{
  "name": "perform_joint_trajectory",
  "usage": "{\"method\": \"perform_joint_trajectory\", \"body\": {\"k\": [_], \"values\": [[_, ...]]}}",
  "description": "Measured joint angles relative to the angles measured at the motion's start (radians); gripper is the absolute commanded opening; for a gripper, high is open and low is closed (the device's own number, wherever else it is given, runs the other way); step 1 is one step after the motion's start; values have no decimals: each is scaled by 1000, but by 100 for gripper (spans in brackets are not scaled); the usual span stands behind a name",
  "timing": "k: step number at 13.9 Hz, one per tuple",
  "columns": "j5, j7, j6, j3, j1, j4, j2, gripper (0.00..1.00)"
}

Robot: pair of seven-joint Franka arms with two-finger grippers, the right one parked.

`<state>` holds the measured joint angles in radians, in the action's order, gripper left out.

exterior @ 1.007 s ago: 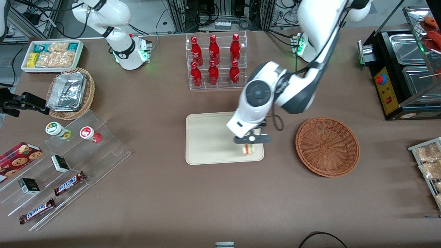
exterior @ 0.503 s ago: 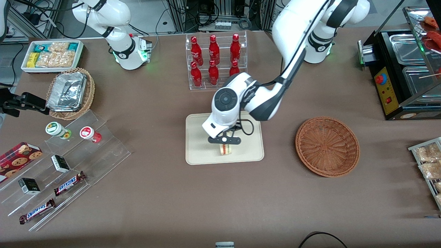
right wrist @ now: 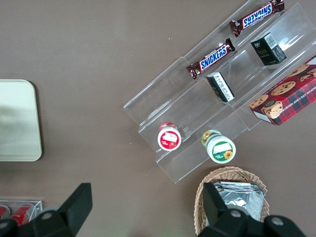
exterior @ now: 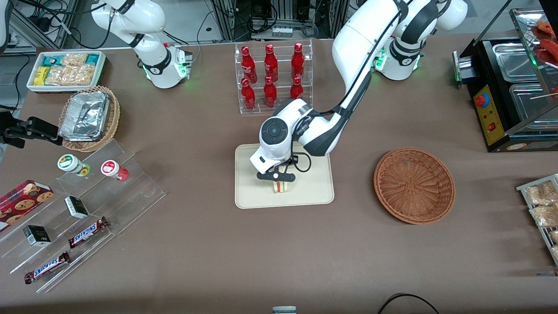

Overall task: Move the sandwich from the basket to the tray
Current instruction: 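Lower the sandwich onto the beige tray and open the left gripper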

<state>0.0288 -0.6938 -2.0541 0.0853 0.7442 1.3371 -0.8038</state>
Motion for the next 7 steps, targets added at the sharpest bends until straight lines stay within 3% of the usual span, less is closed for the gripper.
{"method": "perform_joint_trajectory", "body": {"k": [1, 2, 3, 7], "values": [[-1, 0, 0, 0, 0, 0, -2, 35], [-2, 0, 0, 0, 0, 0, -4, 87], [-2, 0, 0, 0, 0, 0, -6, 100], [-4, 0, 2, -2, 0, -10, -6, 100]]}}
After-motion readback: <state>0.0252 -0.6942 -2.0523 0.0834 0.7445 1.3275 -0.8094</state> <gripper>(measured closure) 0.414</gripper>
